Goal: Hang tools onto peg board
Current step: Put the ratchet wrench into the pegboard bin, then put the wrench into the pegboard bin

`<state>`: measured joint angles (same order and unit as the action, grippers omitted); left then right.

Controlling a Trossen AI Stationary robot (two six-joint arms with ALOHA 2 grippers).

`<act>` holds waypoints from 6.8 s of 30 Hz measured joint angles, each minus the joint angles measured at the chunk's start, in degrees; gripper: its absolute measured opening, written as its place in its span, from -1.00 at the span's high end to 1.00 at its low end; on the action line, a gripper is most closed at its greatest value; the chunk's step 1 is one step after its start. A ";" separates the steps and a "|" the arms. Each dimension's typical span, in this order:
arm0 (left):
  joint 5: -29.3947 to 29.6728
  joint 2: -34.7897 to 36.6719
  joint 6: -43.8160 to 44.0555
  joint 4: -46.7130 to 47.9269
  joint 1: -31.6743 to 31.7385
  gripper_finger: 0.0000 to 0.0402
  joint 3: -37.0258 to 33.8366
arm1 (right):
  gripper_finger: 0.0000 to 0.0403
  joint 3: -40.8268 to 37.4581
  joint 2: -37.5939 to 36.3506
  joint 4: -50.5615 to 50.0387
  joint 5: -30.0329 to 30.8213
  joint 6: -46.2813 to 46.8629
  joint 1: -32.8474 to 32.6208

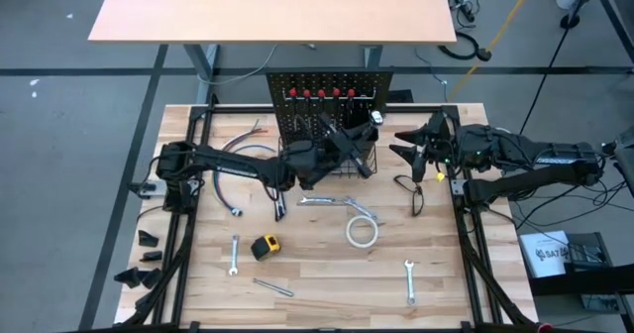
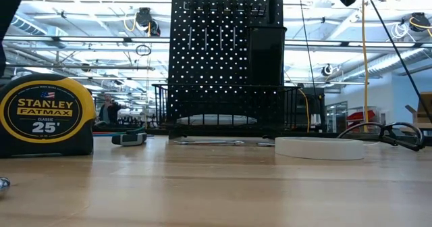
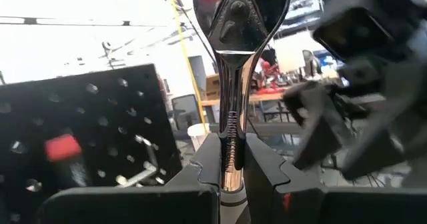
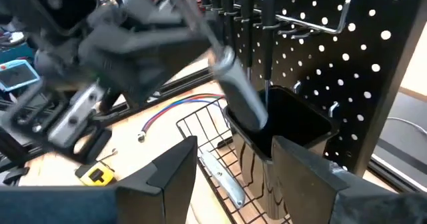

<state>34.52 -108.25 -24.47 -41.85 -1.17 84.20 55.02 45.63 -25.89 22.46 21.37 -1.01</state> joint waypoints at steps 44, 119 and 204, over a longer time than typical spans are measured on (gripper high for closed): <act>-2.10 0.01 3.19 11.54 3.12 0.86 -0.08 | 0.07 0.04 4.76 21.11 9.09 -20.00 -0.81; -2.97 25.51 16.06 52.69 -7.76 0.21 -0.32 | 0.68 -0.01 12.38 25.06 22.49 -16.55 -1.41; -40.81 58.08 39.00 61.89 -9.51 0.20 -40.30 | -0.25 19.41 34.61 -0.67 -7.81 15.59 -21.65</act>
<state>-6.28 -50.17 14.54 20.05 -10.68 43.90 74.43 80.24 -26.56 14.66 36.96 -22.66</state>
